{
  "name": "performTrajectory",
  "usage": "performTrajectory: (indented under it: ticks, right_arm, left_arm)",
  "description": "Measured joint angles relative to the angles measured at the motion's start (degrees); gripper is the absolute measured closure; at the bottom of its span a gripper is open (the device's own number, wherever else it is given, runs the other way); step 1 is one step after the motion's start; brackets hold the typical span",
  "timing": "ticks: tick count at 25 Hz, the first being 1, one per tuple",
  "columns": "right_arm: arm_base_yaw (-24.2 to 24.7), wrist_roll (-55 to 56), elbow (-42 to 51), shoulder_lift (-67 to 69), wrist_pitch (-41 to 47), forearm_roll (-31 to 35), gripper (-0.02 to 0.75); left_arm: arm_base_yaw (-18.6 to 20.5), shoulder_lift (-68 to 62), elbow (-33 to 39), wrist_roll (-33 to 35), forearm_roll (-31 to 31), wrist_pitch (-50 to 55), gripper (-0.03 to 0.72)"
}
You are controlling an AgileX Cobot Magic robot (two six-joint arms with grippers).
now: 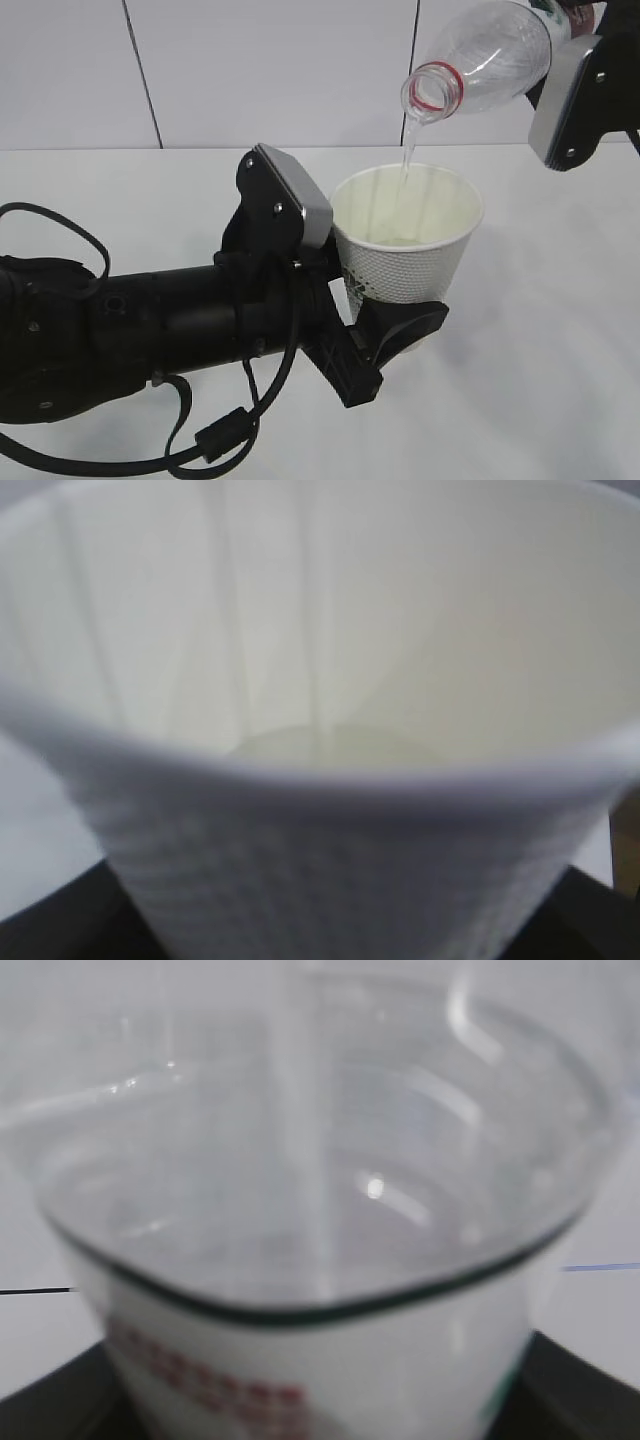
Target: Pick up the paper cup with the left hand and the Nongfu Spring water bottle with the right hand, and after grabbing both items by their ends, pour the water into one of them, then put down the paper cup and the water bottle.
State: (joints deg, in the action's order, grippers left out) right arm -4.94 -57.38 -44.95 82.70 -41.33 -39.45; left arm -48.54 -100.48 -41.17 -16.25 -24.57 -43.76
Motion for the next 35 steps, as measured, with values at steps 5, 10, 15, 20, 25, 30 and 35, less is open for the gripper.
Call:
performTrajectory:
  ticks: [5, 10, 15, 20, 25, 30, 35]
  right_arm:
    - [0.0, 0.0, 0.0, 0.0, 0.0, 0.0, 0.235]
    - [0.0, -0.1, 0.0, 0.0, 0.0, 0.1, 0.235]
    - [0.0, -0.3, -0.1, 0.0, 0.0, 0.1, 0.235]
    - [0.0, -0.4, -0.1, 0.0, 0.0, 0.2, 0.235]
    - [0.0, -0.6, -0.1, 0.0, -0.1, 0.2, 0.235]
    - [0.0, -0.8, -0.1, 0.0, -0.1, 0.2, 0.235]
    - [0.0, -0.9, -0.1, 0.0, -0.1, 0.2, 0.235]
  left_arm:
    - [0.0, 0.0, 0.0, 1.0, 0.0, 0.0, 0.129]
    - [0.0, 0.0, 0.0, 1.4, 0.0, 0.0, 0.129]
    - [0.0, 0.0, 0.0, 1.6, 0.0, 0.0, 0.129]
    - [0.0, 0.0, 0.0, 1.8, 0.0, 0.0, 0.13]
    - [0.0, 0.0, 0.0, 1.9, 0.0, 0.0, 0.131]
    - [0.0, 0.0, 0.0, 1.9, 0.0, 0.0, 0.134]
    - [0.0, 0.0, 0.0, 2.0, 0.0, 0.0, 0.134]
